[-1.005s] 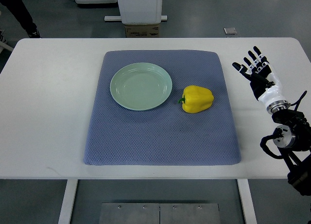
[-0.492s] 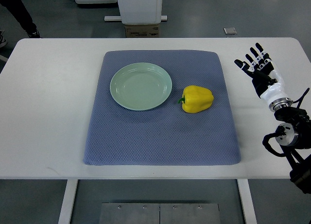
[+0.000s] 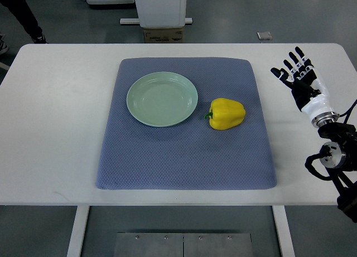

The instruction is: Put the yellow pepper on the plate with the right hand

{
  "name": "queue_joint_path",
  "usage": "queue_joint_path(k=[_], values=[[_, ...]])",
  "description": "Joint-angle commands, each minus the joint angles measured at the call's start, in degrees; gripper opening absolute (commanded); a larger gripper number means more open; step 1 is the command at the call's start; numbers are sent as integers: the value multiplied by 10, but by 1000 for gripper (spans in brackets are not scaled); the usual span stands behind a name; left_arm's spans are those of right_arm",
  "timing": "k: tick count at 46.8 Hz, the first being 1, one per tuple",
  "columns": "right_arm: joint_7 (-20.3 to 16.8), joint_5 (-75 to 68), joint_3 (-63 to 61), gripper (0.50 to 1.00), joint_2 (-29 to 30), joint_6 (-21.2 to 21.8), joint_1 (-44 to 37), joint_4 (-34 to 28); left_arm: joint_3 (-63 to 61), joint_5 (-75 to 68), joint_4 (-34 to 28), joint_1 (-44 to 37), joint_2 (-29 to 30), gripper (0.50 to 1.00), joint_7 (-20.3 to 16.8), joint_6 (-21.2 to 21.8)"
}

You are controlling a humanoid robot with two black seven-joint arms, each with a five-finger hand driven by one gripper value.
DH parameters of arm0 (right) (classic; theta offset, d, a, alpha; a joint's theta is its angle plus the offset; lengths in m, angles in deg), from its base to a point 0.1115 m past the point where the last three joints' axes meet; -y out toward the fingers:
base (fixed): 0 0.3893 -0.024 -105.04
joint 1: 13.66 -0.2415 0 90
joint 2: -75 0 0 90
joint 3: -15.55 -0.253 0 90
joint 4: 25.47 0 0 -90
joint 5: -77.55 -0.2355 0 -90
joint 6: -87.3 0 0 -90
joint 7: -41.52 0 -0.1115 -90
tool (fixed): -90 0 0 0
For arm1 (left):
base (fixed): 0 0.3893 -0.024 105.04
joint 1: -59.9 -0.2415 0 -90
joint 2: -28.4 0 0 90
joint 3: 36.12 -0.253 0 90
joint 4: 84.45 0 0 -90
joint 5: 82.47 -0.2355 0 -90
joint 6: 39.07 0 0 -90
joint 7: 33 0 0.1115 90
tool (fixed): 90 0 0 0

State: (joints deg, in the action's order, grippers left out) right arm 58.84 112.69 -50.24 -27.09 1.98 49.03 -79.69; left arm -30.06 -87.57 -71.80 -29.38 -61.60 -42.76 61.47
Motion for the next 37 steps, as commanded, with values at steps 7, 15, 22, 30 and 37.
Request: queue_joint_path(k=[7, 15, 22, 30, 37], values=[[21, -1, 2, 1000, 0, 2, 4, 2, 0, 0, 0, 0, 0, 1000, 0, 0], [45, -5, 4, 1000, -6, 27, 4, -1, 0, 0, 0, 0, 0, 1000, 0, 0], [46, -4, 12, 1000, -29, 66, 2, -7, 0, 0, 0, 0, 0, 1000, 0, 0], [62, 3, 79, 1000, -69, 75, -23, -9, 0, 0, 0, 0, 0, 1000, 0, 0], [85, 13, 164, 996, -101, 73, -59, -9, 0, 0, 0, 0, 0, 1000, 0, 0]])
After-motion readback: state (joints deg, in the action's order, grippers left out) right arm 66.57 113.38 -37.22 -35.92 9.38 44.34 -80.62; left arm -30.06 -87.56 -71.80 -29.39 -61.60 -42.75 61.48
